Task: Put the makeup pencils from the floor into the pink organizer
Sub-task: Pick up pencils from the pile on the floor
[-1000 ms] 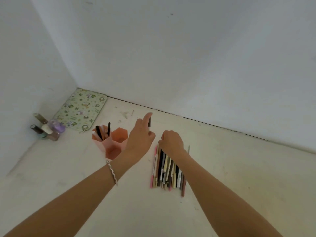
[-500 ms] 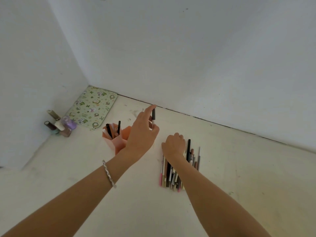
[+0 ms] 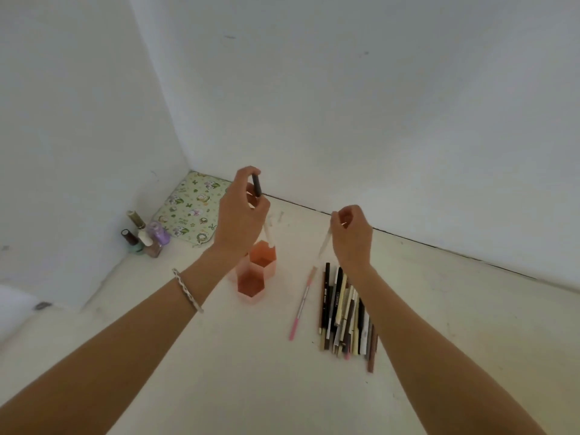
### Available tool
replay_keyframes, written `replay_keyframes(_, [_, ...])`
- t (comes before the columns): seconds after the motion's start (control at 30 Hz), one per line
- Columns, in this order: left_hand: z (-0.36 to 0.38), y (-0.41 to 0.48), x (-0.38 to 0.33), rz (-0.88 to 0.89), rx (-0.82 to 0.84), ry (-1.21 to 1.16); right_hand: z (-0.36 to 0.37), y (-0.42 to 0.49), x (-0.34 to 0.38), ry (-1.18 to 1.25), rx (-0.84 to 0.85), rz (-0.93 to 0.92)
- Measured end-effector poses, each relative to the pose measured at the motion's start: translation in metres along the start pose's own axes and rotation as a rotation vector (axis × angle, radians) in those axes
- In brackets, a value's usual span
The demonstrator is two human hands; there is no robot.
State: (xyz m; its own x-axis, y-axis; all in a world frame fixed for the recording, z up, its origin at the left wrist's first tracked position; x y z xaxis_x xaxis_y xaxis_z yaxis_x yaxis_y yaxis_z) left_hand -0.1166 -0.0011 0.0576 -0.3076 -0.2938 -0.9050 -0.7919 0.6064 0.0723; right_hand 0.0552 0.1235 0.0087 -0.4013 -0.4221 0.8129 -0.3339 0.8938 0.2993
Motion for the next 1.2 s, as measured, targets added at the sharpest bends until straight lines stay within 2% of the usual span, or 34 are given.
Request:
replay_keyframes(0.13, [-0.041, 0.011, 0.016, -0.011, -0.128, 0.020, -0.009, 0.011, 0.039, 0.139, -0.222, -0.163])
replay_keyframes(0.27, [-0.049, -0.002, 0.039, -0.003, -0.111, 0.119, -0.006, 0.013, 0.071, 0.223, -0.260, -0.278])
replay_keyframes(0.37, [-0.047, -0.016, 0.055, 0.053, -0.045, 0.310, 0.001, 0.009, 0.090, 0.256, -0.260, -0.338])
replay_keyframes(0.43, [-0.049, -0.021, 0.057, 0.120, -0.093, 0.414, 0.005, 0.005, 0.101, 0.267, -0.261, -0.372])
replay_keyframes(0.57, [-0.071, -0.013, 0.046, 0.059, -0.270, 0.268, 0.017, -0.005, 0.122, 0.322, -0.258, -0.407])
replay_keyframes(0.63, [-0.082, -0.007, 0.039, 0.024, -0.299, 0.196, 0.027, -0.013, 0.129, 0.333, -0.223, -0.430])
replay_keyframes(0.77, [-0.087, -0.007, 0.033, -0.013, -0.251, 0.083, 0.050, -0.035, 0.123, 0.264, -0.067, -0.455])
replay_keyframes(0.93, [-0.068, -0.020, 0.028, -0.079, -0.124, 0.032, 0.074, -0.062, 0.096, 0.030, 0.265, -0.549])
replay_keyframes(1.0, [-0.055, -0.030, 0.023, -0.099, -0.072, 0.040, 0.068, -0.063, 0.087, -0.002, 0.216, -0.542])
replay_keyframes(1.1, [-0.025, -0.051, 0.015, -0.070, 0.042, 0.096, 0.045, -0.052, 0.071, 0.029, 0.071, -0.376])
replay_keyframes(1.2, [0.020, -0.071, 0.013, 0.071, 0.172, 0.397, 0.023, -0.038, 0.052, 0.001, 0.060, -0.255])
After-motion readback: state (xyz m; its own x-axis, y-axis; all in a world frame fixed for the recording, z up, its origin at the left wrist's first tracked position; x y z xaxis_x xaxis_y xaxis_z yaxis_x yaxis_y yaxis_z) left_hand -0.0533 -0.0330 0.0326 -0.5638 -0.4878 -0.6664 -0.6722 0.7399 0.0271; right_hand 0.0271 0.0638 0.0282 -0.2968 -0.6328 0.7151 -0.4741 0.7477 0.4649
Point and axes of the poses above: each hand's wrist, its own y-axis towards the middle knuckle, its own z-axis out of the palm, x = y × z, the point moved 2 cm from there along y, towards the middle knuckle, and after that the axes turned 14 degrees about -z, right-handed, at the moved point
